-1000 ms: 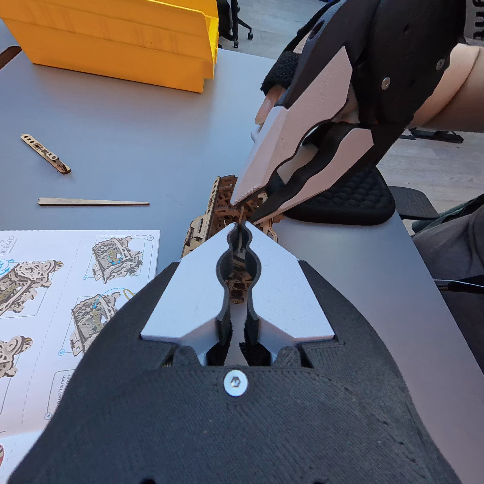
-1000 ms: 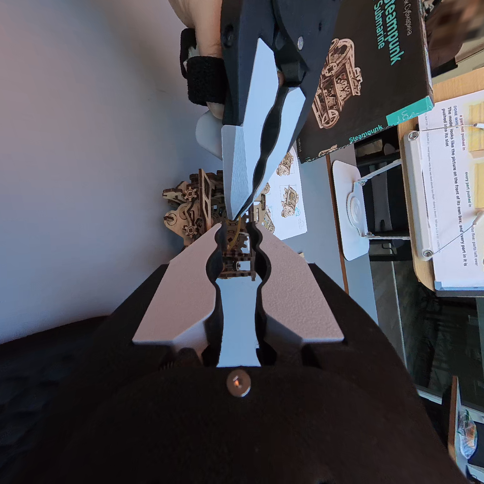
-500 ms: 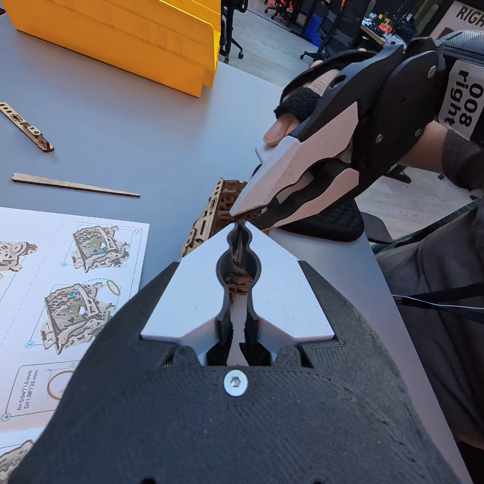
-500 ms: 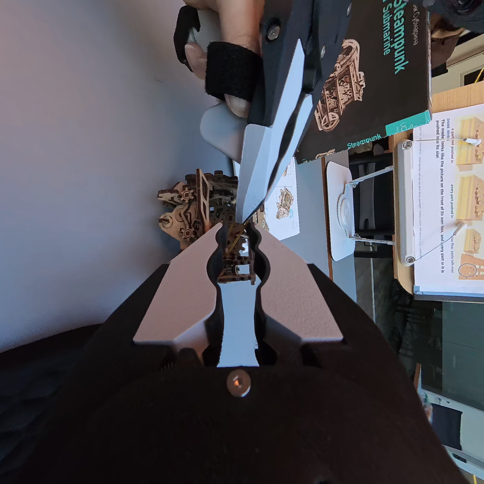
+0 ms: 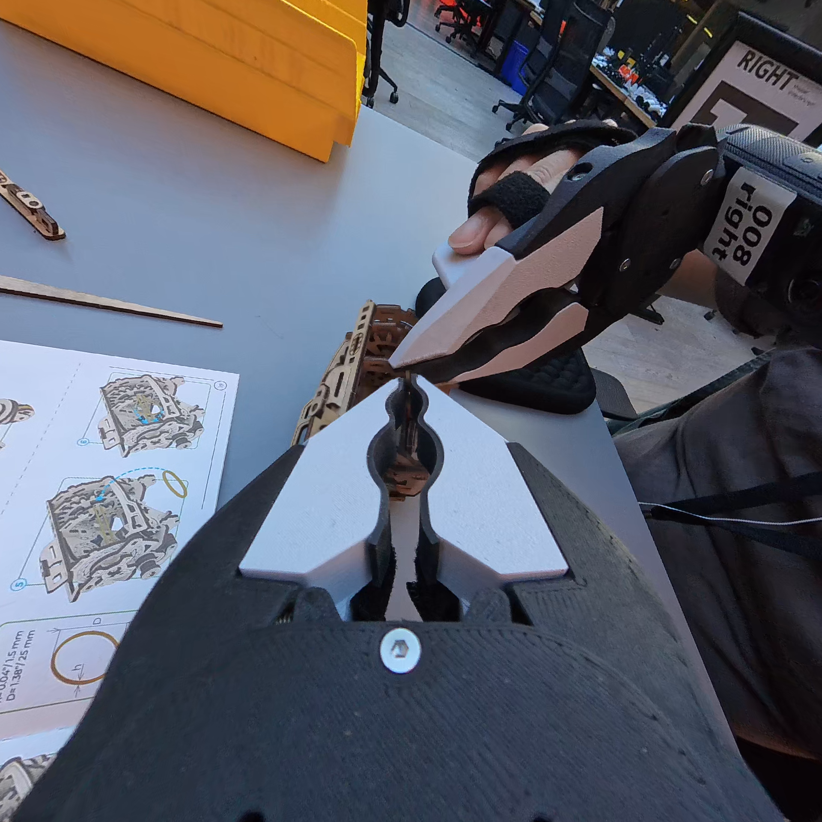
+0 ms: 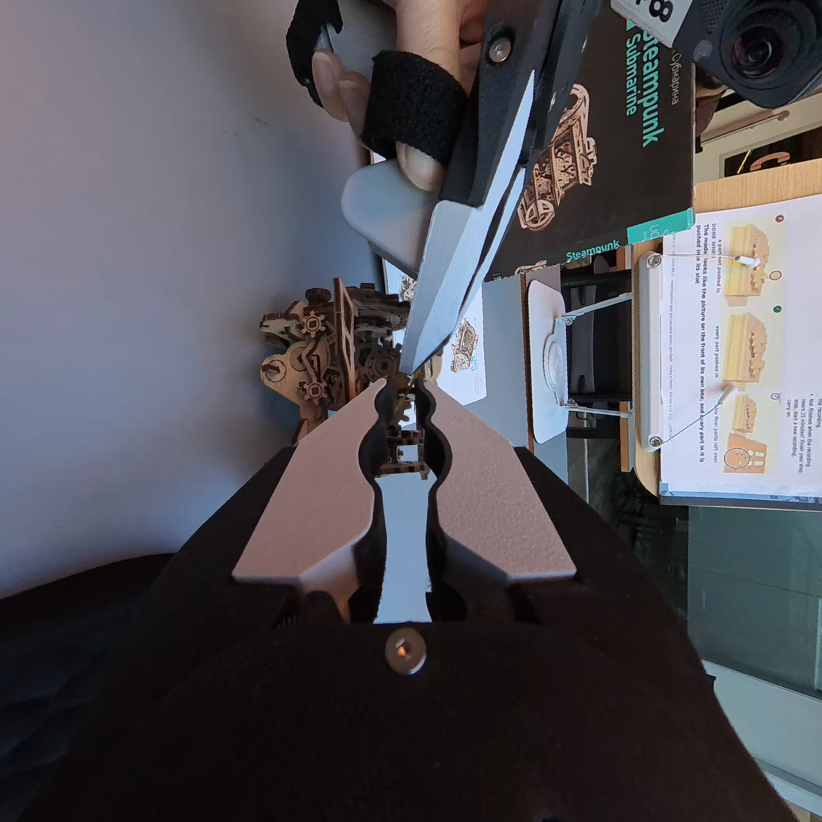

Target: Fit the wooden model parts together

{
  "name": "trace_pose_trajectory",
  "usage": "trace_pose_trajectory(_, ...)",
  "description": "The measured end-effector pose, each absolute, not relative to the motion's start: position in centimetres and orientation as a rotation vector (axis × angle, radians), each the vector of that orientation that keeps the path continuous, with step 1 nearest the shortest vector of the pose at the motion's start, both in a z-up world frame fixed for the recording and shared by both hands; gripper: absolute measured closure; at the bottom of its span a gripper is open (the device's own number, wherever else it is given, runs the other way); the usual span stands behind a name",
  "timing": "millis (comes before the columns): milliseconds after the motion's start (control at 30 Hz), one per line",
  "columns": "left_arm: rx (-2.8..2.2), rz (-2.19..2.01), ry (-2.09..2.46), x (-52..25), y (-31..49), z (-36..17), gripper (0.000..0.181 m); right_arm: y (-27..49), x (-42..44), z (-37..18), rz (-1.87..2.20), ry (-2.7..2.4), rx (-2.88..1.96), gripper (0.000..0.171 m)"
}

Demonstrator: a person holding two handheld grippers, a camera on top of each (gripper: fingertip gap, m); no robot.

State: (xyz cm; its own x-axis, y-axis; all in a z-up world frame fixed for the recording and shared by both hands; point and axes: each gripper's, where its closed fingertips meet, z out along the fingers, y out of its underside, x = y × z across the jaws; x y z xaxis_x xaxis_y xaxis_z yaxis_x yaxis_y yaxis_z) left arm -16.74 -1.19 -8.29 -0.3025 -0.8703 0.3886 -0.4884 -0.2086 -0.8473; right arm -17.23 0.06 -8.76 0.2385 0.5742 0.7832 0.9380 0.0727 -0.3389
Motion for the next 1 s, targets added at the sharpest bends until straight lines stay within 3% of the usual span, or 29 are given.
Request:
trace_pose_trajectory(367,-1.618,-1.557,1.734,-17.0,-1.6,-8.7,0.181,-0.2,-17.1,-8.7,-0.513,-1.474,-1.535,0.161)
trace_pose_trajectory(667,-1.615,-1.579,1.742,-17.1,-2.0,-8.7,0.181,-0.3,-16.7,-8.5,-0.39,-1.515,-1.514,0.148)
trace_pose_trajectory(1000,-1.649,-1.579,1.738,-17.3,-2.8,-8.6,0.181,-1.1,-16.4,-8.1,-0.256,-1.496,-1.631,0.149)
